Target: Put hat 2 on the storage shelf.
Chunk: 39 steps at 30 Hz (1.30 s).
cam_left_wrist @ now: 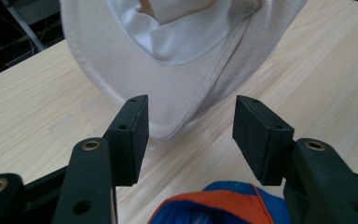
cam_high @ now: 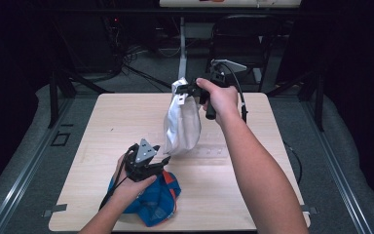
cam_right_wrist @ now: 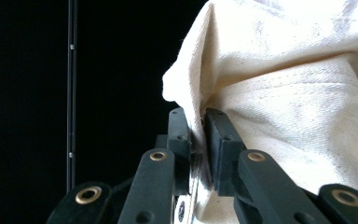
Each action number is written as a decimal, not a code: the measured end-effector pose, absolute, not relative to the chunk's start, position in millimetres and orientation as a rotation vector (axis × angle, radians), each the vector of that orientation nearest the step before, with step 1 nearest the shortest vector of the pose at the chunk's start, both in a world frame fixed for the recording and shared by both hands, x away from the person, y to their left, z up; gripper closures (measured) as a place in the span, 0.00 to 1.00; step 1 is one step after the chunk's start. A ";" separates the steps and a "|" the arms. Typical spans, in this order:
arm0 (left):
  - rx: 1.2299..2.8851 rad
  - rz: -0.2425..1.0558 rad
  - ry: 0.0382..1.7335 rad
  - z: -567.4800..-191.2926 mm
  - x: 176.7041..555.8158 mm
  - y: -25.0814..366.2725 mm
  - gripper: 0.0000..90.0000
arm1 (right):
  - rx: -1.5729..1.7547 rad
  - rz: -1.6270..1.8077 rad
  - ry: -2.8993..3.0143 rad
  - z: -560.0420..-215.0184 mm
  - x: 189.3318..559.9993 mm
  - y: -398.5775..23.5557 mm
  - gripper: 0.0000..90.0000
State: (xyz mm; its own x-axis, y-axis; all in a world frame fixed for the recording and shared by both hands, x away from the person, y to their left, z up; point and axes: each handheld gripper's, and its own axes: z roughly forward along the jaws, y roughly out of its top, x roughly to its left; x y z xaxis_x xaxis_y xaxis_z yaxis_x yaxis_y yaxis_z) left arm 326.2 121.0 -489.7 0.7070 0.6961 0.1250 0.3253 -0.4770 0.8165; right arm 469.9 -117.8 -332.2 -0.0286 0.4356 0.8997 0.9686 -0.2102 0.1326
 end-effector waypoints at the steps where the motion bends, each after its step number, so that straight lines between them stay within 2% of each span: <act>1: 2.089 0.572 0.776 -489.7 326.2 121.0 0.51 | -1.683 -1.208 -1.479 -332.2 469.9 -117.8 0.90; 3: 2.102 0.583 0.777 -491.7 328.2 114.2 0.54 | -1.683 -1.207 -1.480 -332.3 469.3 -117.7 0.90; 5: 2.132 0.609 0.770 -493.1 330.9 110.0 0.65 | -1.680 -1.211 -1.478 -332.8 468.7 -117.3 0.90; 9: 2.151 0.625 0.778 -495.2 335.6 109.3 0.80 | -1.678 -1.209 -1.480 -333.1 467.3 -118.7 0.90; 12: 2.142 0.637 0.780 -494.2 335.8 113.5 0.86 | -1.683 -1.215 -1.476 -332.9 466.1 -119.9 0.90; 25: 2.048 0.551 0.821 -498.2 342.4 131.5 0.89 | -1.675 -1.193 -1.505 -337.1 463.4 -118.7 0.90; 36: 1.911 0.458 0.916 -515.7 343.8 152.6 0.90 | -1.660 -1.138 -1.550 -345.3 462.2 -113.4 0.89; 39: 1.931 0.443 0.926 -517.4 343.3 155.1 0.90 | -1.668 -1.123 -1.563 -346.6 462.1 -111.4 0.89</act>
State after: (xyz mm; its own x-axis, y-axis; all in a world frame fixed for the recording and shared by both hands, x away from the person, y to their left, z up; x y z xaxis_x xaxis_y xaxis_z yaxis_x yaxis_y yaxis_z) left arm 343.3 155.1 -517.4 0.6525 0.7552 -0.0633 0.4244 -0.2949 0.8561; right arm 462.1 -111.4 -346.6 -0.0442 0.4879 0.8718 0.9819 -0.1396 0.1279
